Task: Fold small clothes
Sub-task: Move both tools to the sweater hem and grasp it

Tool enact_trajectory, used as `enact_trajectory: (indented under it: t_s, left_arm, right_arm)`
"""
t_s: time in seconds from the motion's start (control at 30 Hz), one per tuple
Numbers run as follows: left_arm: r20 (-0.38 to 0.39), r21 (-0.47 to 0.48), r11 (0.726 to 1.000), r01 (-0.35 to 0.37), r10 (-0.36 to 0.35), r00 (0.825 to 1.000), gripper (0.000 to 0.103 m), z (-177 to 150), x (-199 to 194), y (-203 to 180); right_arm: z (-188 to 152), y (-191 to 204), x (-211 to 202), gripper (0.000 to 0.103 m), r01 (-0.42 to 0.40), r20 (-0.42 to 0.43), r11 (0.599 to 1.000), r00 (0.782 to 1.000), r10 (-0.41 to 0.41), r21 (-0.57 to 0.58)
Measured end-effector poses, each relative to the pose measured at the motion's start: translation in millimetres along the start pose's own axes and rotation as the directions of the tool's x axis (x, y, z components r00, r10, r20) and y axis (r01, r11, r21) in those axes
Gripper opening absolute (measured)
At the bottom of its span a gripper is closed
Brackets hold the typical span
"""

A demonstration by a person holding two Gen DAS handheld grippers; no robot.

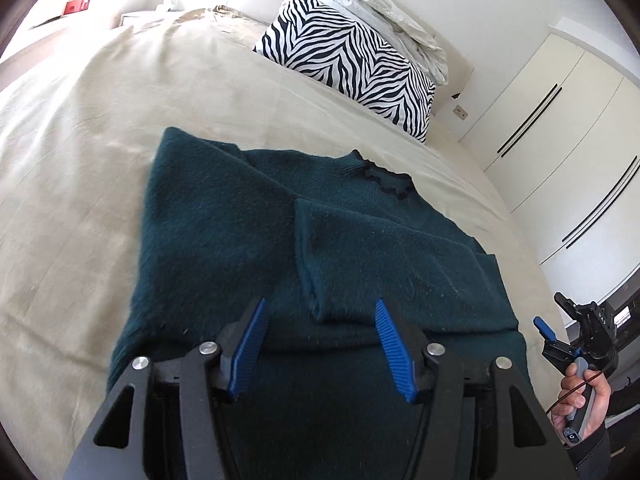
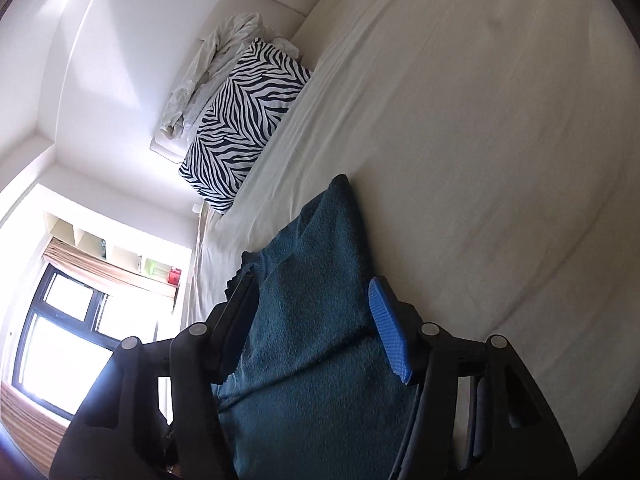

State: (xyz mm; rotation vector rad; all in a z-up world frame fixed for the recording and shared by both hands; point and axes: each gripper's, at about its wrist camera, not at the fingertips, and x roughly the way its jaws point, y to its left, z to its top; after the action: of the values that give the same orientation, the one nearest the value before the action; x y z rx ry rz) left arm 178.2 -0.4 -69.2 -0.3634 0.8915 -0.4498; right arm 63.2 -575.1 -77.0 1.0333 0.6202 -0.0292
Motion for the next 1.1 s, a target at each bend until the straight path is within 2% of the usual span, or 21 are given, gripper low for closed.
enact_trajectory:
  t_s: [0.1,0.17,0.3,0.47,0.63,0.77,0.9,1.1]
  left_arm:
    - [0.032,-0.024,0.998,-0.056,0.057,0.998,0.069,-32.5,-48.6,11.7]
    - [0.031,-0.046,0.993,-0.107,0.108,0.994,0.069,-55.6,-72.5,20.6]
    - [-0.006,-0.062,0.986,-0.156,0.156,0.988,0.069,-98.3,-102.0,29.5]
    - [-0.026,-0.085,0.98,-0.178,0.176,0.984,0.069,-135.5,-128.2,33.0]
    - [-0.06,-0.059,0.985,-0.163,0.16,0.985,0.069,-159.6,-147.5,23.9]
    - [-0.094,-0.07,0.988,-0.139,0.132,0.987,0.069,-175.5,-164.5,26.5]
    - [-0.14,-0.111,0.989,-0.101,0.085,0.987,0.069,-187.7,-179.1,34.9]
    - [-0.218,-0.111,0.989,-0.101,0.075,0.973,0.069,-202.9,-192.5,35.5]
  right_arm:
    - [-24.5,7.7,-48.8,0.068,0.021,0.026,0.997,0.999,-0.019,-0.076]
    - [-45.8,10.4,-72.4,0.07,0.036,0.019,0.993,0.999,-0.034,-0.114]
    - [-93.0,17.3,-106.6,0.07,0.074,-0.001,0.976,0.997,-0.076,-0.206]
    - [-143.8,33.3,-142.4,0.07,0.146,0.03,0.923,0.989,-0.145,-0.356]
    - [-166.6,39.5,-170.9,0.07,0.189,0.029,0.885,0.98,-0.196,-0.426]
    - [-170.0,27.7,-185.5,0.07,0.241,0.003,0.87,0.964,-0.266,-0.43]
    - [-168.5,1.8,-182.3,0.07,0.196,-0.113,0.917,0.962,-0.249,-0.348]
    - [-174.9,-38.7,-185.3,0.07,0.196,-0.203,0.953,0.948,-0.244,-0.233]
